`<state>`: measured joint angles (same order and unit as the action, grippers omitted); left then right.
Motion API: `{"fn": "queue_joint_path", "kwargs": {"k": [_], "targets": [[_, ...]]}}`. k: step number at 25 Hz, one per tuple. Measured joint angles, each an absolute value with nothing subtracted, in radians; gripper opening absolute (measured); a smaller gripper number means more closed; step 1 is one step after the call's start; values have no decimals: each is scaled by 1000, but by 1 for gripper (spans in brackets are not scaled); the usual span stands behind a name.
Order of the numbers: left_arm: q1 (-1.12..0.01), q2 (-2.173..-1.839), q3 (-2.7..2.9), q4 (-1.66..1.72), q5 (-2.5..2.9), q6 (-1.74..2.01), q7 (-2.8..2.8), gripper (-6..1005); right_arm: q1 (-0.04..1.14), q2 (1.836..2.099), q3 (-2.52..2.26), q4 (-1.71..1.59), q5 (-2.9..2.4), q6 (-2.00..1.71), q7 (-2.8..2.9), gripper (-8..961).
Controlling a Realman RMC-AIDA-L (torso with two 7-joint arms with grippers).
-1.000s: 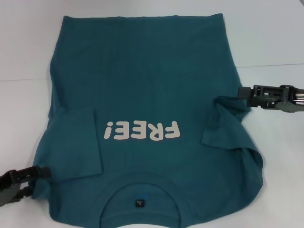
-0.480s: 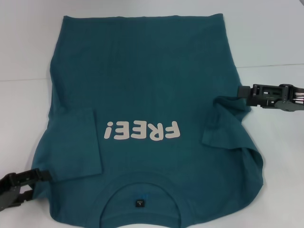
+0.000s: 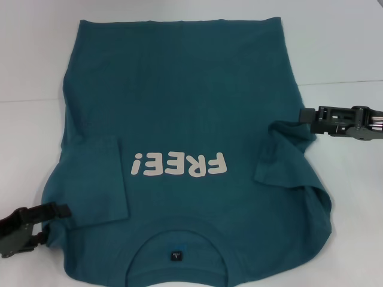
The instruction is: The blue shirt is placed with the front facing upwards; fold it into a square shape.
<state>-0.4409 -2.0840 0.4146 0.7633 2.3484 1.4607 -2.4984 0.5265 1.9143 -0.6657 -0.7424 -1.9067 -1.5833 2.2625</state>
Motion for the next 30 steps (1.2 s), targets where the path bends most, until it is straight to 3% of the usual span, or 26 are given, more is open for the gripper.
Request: {"fn": "queue_joint_path", "kwargs": {"k": [28,30], "targets": [[-444,-2085,421,771,2366,1452,-2505,891,519,1913,-666,-742,-1907,-1586,2260,941],[-446,-2085,422,771,2373,1447,-2508,844,518,1912,-666,-742,-1907,-1586,2260,941]]}}
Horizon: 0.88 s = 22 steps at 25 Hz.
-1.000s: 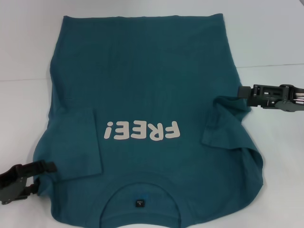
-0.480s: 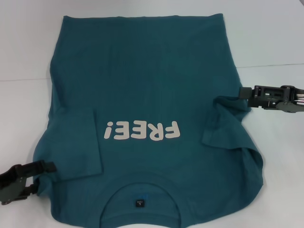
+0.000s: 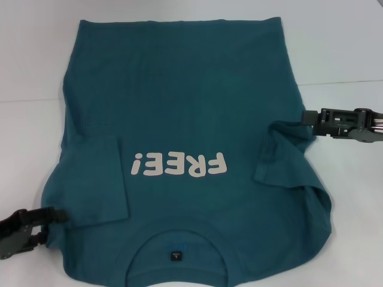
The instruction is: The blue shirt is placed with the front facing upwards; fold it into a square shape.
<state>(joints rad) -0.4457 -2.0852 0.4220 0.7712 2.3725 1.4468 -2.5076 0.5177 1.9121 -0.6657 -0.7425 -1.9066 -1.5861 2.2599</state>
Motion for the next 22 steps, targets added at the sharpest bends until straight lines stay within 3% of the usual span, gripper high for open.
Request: {"fn": "queue_joint_path", "kwargs": {"k": [6,17,22], "targets": [[-447,-2084,423,770,2380,1445,-2509,703,520,1911,-666,-742,-1906,-1586,2261,941],[-459,-2080,443,761,2385,1433,-2509,229,522,1909,-666,-742,-1905,-1586,2264,941],[-462,-2080,445,759,2385,1429,-2510,75,521,1908,-666,-742,-1905,-1586,2264,941]]}}
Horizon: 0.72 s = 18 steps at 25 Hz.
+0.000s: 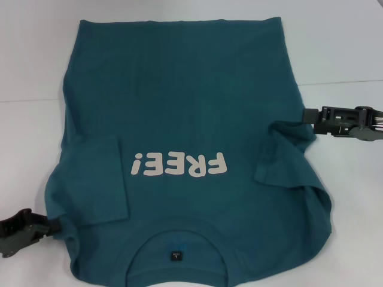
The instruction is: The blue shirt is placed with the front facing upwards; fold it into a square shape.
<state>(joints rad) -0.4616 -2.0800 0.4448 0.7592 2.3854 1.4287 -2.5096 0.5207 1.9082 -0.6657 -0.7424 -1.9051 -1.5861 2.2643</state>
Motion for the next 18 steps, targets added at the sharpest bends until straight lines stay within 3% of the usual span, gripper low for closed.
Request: {"fn": "queue_joint_path", "kwargs": {"k": [18], "targets": [[-454,-2051,284,736,2356,1583,-2410,43,517,1905,-668,-742,-1907,-1589,2267,941]]}}
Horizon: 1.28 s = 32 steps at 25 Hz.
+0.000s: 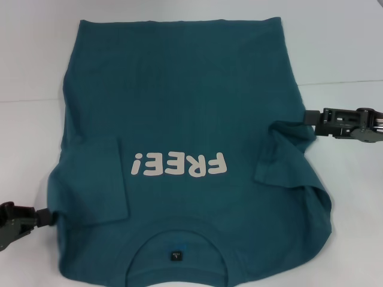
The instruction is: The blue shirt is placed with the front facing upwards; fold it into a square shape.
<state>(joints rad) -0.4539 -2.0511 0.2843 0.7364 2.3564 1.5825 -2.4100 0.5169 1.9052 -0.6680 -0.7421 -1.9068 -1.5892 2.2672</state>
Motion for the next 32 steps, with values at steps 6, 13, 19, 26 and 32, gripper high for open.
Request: {"fn": "queue_joint_path", "kwargs": {"k": [6,13,19,26,32], "targets": [[-458,-2051,292,704,2369,1539,-2408,46,519,1905,-672,-740,-1907,-1589,2266,941],[-465,-2049,294,692,2384,1519,-2407,50,522,1905,-672,-737,-1907,-1588,2264,941],[-463,-2049,293,692,2384,1516,-2407,54,523,1903,-669,-727,-1907,-1588,2260,941],[-455,-2049,289,699,2384,1515,-2380,58,522,1902,-667,-727,-1907,-1589,2260,941],[-448,-2052,284,701,2380,1517,-2355,62,522,1903,-667,-727,-1907,-1589,2260,941]]}}
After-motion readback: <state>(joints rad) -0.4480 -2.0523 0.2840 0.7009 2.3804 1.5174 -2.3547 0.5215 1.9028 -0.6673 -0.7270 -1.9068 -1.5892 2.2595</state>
